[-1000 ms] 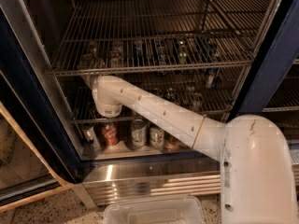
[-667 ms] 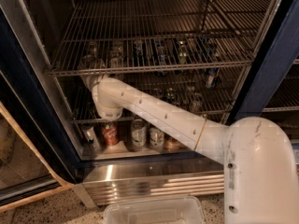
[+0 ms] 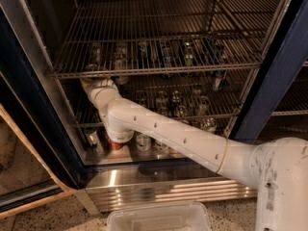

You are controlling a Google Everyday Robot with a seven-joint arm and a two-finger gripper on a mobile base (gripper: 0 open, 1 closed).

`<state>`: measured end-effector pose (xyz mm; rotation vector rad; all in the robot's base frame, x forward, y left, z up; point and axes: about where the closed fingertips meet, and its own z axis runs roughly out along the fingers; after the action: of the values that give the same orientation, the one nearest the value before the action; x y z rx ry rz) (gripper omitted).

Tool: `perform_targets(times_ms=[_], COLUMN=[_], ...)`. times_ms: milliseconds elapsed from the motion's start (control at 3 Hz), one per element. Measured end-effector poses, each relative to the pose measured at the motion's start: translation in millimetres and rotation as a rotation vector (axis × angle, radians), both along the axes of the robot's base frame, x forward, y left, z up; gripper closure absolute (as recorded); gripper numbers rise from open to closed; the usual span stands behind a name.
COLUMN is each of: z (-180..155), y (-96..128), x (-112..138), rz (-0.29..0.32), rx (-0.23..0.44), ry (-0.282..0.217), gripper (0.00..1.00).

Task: Pick 7up can from middle shelf of fridge

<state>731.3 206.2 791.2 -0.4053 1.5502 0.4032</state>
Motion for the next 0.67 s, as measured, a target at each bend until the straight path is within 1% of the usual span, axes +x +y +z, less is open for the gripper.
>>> perform_targets(times_ms=[333, 667], z=[0, 6], y=[0, -5], x=[0, -21], rz=[0.000, 0.000], rx=[0.000, 0.001], ry=[0.000, 0.009], gripper=[1.00, 1.00])
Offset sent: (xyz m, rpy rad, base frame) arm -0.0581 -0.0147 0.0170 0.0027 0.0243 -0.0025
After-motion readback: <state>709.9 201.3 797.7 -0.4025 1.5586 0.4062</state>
